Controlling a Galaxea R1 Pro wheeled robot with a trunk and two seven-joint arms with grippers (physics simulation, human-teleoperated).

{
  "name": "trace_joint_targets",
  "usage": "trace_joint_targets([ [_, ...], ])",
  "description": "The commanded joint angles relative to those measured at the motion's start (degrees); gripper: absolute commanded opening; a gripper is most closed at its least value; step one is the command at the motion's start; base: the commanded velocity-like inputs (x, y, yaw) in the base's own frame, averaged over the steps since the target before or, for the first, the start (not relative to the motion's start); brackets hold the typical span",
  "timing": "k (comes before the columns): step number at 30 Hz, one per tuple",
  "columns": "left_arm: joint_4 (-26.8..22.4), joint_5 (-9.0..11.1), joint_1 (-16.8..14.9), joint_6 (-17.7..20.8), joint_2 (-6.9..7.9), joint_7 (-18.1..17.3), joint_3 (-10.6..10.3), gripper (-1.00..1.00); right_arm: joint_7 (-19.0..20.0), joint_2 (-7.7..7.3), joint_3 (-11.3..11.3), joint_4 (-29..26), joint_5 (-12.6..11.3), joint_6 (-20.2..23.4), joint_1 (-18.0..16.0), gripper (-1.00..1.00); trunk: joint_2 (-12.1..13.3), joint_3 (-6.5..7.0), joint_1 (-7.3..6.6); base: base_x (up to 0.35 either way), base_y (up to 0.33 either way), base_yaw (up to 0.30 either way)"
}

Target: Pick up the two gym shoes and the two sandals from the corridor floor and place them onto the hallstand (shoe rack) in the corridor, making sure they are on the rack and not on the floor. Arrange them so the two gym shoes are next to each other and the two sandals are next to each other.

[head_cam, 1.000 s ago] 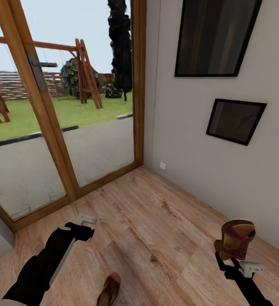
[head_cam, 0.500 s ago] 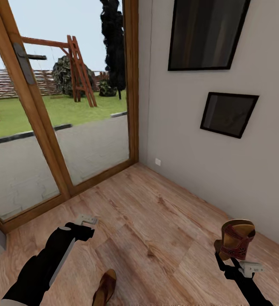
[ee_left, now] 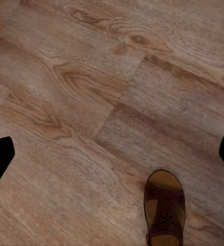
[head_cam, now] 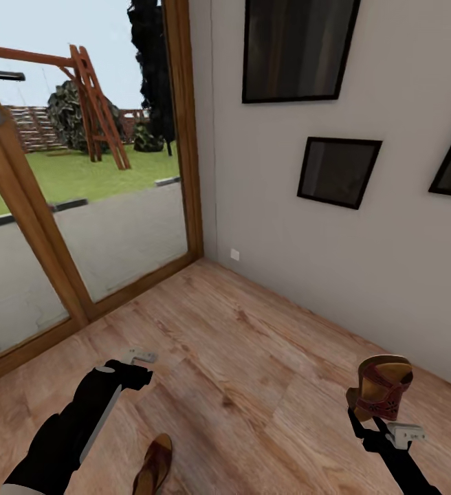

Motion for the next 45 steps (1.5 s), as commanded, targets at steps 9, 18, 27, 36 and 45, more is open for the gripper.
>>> trace_joint_targets([
  [9, 0.0, -0.1, 0.0, 0.0, 0.0, 0.0, -0.1, 1.0, 0.1, 0.0, 0.0, 0.0, -0.2, 0.0, 0.0, -1.0, 0.0, -0.58, 0.0, 0.0, 0.0, -0.202],
  [18, 0.0, 0.0, 0.0, 0.0, 0.0, 0.0, 0.0, 1.0, 0.1, 0.01, 0.0, 0.0, -0.2, 0.0, 0.0, -1.0, -2.4, -1.8, 1.32, 0.0, 0.0, -0.049],
  [27, 0.0, 0.0, 0.0, 0.0, 0.0, 0.0, -0.1, 1.0, 0.0, 0.0, 0.0, 0.0, -0.2, 0.0, 0.0, -1.0, -6.0, -3.42, 3.29, 0.0, 0.0, -0.001],
  [36, 0.0, 0.0, 0.0, 0.0, 0.0, 0.0, 0.0, 1.0, 0.0, 0.0, 0.0, 0.0, -0.2, 0.0, 0.0, -1.0, -9.6, -5.04, 5.27, 0.0, 0.0, 0.0],
  [45, 0.0, 0.1, 0.0, 0.0, 0.0, 0.0, -0.1, 1.0, 0.0, 0.0, 0.0, 0.0, -0.2, 0.0, 0.0, -1.0, -11.0, -6.9, 6.1, 0.0, 0.0, 0.0],
])
